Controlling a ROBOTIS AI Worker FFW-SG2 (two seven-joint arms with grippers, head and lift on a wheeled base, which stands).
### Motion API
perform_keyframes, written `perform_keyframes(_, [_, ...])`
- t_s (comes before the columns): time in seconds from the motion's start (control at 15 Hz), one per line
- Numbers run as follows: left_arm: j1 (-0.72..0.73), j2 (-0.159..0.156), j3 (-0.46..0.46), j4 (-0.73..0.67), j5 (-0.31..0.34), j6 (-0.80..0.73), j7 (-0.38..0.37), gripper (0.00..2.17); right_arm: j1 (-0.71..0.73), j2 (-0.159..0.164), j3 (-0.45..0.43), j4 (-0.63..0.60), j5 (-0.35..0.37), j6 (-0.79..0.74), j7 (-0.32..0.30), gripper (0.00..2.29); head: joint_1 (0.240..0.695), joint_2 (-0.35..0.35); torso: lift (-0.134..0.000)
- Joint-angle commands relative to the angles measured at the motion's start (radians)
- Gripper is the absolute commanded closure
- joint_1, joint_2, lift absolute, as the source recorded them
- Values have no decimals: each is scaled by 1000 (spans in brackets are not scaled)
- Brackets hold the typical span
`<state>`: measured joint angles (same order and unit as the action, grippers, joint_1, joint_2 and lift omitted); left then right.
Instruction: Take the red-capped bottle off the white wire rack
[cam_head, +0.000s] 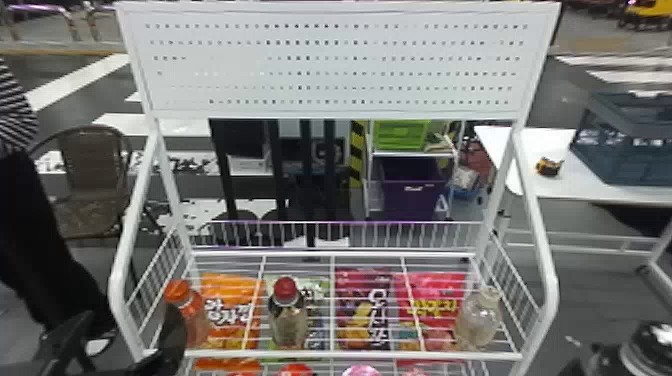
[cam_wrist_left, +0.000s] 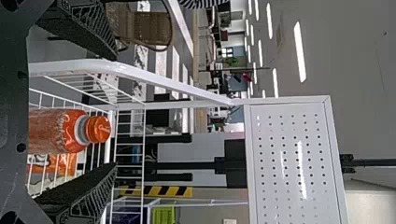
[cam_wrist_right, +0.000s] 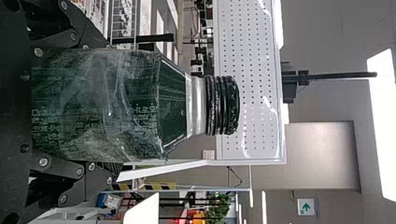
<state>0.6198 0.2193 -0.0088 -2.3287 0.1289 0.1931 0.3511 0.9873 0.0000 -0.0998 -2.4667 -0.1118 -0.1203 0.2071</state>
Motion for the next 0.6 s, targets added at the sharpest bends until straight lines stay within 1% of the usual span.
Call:
perform_keyframes(0.0, [0, 0, 0, -1, 0, 3, 0, 83, -3, 1, 0, 0, 0, 3, 0, 1217, 499, 0, 0])
perform_keyframes(0.53, [-2, 0, 0, 5, -2, 3, 0, 83, -7, 1, -1, 0, -2, 6, 0, 1217, 499, 0, 0])
